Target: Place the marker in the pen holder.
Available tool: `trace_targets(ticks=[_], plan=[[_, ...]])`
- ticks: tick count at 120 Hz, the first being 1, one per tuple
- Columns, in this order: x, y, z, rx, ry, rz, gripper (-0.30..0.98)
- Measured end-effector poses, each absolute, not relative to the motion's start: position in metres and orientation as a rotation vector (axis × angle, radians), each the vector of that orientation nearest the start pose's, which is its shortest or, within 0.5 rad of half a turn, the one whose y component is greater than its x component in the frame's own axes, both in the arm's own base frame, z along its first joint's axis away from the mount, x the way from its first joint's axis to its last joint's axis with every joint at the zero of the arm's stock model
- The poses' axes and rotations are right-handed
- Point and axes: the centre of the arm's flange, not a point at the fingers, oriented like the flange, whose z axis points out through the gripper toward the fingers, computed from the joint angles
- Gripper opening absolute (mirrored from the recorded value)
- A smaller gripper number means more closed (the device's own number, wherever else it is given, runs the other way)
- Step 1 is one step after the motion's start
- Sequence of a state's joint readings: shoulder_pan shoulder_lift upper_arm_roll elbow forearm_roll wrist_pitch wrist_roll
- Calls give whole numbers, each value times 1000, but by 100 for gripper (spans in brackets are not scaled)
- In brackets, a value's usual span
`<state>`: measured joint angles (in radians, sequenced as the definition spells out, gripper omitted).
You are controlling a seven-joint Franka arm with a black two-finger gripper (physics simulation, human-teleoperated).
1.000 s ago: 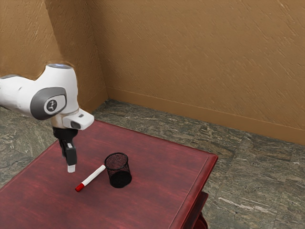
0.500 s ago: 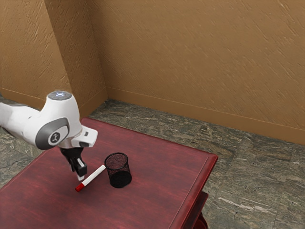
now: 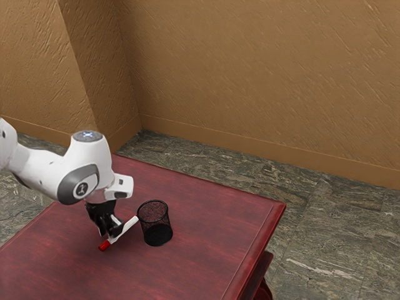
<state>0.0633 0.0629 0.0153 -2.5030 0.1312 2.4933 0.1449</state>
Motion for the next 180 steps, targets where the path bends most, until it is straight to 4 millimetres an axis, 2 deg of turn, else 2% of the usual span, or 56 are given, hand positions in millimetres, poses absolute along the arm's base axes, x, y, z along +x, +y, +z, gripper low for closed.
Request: trace_targets(ticks=[31,63,69,80,98,108,124,133,141,156,180], plan=[[459,31,245,-3064,188,138,18],[460,33,250,-3060,125,117,-3],[462,33,265,-3056,112,84,-5],[478,35,309,-3042,78,27,-8],[499,33,369,-3028,25,73,-9],[500,18,397,-3022,39,126,-10],[487,-30,438,-2998,145,188,-10],[483,-44,454,-2983,167,243,-10],[484,-52,457,-2970,178,306,-10],[480,-62,449,-2944,190,440,-10],[473,-105,440,-2904,287,544,-10]])
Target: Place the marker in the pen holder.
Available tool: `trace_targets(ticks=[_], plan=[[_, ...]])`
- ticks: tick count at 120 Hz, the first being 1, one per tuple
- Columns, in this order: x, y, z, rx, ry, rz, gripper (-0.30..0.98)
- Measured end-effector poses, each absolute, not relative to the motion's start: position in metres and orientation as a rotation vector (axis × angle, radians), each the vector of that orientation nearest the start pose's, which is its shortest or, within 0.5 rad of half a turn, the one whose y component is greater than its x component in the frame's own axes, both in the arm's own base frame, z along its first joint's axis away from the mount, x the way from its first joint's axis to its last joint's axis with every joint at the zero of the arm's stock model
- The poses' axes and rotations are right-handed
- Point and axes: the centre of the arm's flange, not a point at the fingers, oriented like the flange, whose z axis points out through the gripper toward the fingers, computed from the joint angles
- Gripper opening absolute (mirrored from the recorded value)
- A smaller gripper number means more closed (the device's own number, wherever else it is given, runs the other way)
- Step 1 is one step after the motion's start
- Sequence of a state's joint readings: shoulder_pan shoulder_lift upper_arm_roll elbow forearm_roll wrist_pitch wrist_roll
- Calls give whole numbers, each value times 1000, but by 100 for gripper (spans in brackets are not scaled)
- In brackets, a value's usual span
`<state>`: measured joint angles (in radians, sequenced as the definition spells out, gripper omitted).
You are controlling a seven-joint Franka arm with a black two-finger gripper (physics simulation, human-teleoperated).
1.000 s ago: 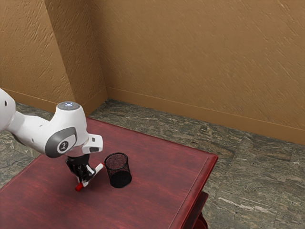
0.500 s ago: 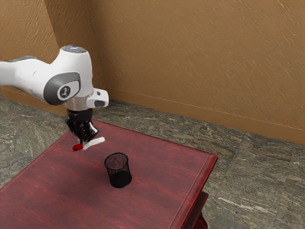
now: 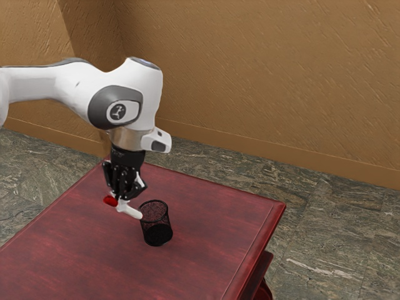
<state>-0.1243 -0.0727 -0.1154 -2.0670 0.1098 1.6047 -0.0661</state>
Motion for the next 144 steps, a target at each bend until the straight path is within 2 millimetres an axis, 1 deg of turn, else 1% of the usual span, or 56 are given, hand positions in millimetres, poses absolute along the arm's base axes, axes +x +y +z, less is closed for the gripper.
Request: trace_targets(ticks=[11,28,63,91,115,129,136,144], plan=[[478,-110,442,-2903,289,550,-10],[495,-110,434,-2902,272,579,-10],[524,-102,422,-2900,233,604,-10],[547,-104,409,-2902,228,616,-10],[562,-98,410,-2900,211,596,-10],[573,-96,395,-2892,206,618,-10],[580,-96,383,-2888,207,639,-10],[584,-96,370,-2882,207,669,-10]])
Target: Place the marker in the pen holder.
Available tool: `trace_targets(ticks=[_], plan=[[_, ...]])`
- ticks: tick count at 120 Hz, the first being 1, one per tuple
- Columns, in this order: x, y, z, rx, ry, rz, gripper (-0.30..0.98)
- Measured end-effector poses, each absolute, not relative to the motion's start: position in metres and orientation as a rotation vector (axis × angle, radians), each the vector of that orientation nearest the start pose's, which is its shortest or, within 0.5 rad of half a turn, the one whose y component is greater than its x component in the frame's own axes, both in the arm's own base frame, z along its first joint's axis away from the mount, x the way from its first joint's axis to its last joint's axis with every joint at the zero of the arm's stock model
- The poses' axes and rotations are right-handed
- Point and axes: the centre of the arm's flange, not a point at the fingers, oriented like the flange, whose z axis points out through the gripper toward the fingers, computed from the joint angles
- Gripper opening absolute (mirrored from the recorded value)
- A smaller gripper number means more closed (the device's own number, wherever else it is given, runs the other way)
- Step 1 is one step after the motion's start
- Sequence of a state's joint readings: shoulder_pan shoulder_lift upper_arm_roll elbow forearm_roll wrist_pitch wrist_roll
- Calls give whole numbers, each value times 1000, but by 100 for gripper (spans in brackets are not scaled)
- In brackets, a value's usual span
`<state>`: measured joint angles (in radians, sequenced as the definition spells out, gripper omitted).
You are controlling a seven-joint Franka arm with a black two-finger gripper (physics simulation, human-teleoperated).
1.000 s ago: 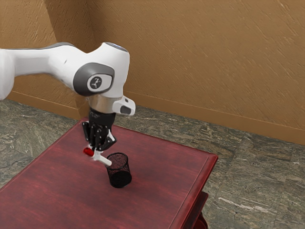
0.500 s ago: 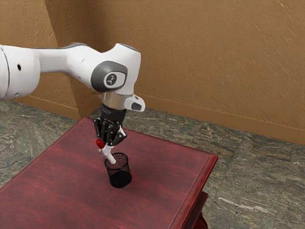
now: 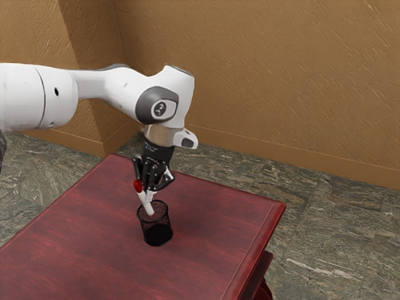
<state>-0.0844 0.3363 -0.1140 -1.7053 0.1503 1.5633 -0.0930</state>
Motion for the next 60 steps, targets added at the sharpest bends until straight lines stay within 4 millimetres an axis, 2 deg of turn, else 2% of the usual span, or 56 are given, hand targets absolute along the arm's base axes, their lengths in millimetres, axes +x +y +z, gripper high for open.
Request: trace_targets(ticks=[9,17,23,29,37,45,52,60], plan=[[585,-97,353,-2874,208,709,-7],[585,-98,342,-2873,204,737,7],[585,-99,345,-2880,200,735,19],[584,-100,357,-2891,196,708,29],[579,-101,396,-2917,193,617,40],[567,-96,459,-2952,210,470,48],[550,-80,522,-2979,205,328,53],[530,-55,579,-2996,204,194,57]])
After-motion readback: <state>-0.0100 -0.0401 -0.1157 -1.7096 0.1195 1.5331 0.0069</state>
